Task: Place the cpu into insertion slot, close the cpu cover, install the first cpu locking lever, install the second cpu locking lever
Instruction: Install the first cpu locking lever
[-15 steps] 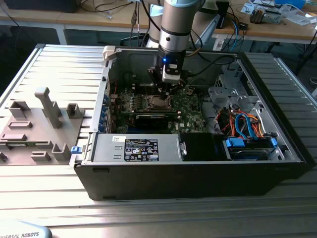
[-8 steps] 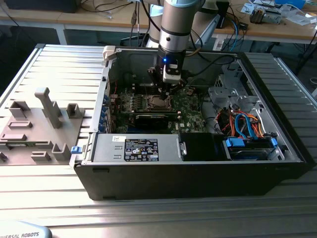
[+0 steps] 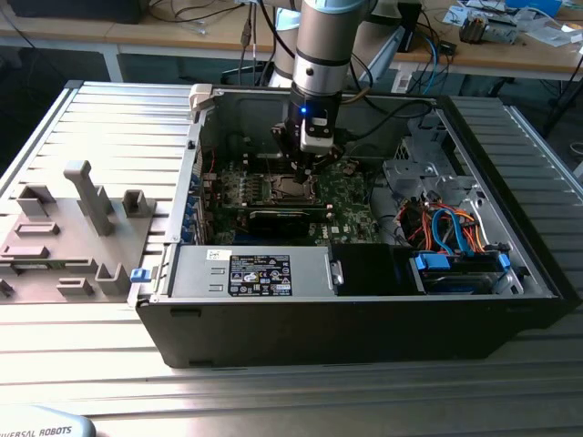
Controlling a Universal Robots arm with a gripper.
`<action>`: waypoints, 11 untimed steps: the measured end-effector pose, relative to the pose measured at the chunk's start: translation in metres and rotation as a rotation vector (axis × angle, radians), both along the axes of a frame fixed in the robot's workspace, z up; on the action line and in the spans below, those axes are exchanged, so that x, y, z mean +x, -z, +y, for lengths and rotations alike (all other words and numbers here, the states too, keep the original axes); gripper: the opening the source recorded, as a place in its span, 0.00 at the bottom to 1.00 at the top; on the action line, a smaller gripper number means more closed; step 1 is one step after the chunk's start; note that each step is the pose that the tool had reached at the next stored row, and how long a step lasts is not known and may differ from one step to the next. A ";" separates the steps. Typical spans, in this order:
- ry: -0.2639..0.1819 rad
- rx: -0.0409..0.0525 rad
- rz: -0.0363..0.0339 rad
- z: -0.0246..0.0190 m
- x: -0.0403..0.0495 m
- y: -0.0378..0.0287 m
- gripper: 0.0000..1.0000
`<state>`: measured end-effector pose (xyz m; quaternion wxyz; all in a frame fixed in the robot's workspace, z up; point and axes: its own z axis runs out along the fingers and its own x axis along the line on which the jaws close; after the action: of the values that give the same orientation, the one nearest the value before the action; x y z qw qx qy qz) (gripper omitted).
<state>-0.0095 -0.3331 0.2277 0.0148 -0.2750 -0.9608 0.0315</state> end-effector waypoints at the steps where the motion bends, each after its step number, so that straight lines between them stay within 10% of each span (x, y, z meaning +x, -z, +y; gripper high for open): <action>1: -0.002 0.0000 0.0000 0.0000 0.0000 0.0000 0.11; 11: -0.018 0.0000 0.0000 0.0000 0.0000 0.0000 0.11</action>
<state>-0.0095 -0.3331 0.2277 0.0146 -0.2661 -0.9633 0.0317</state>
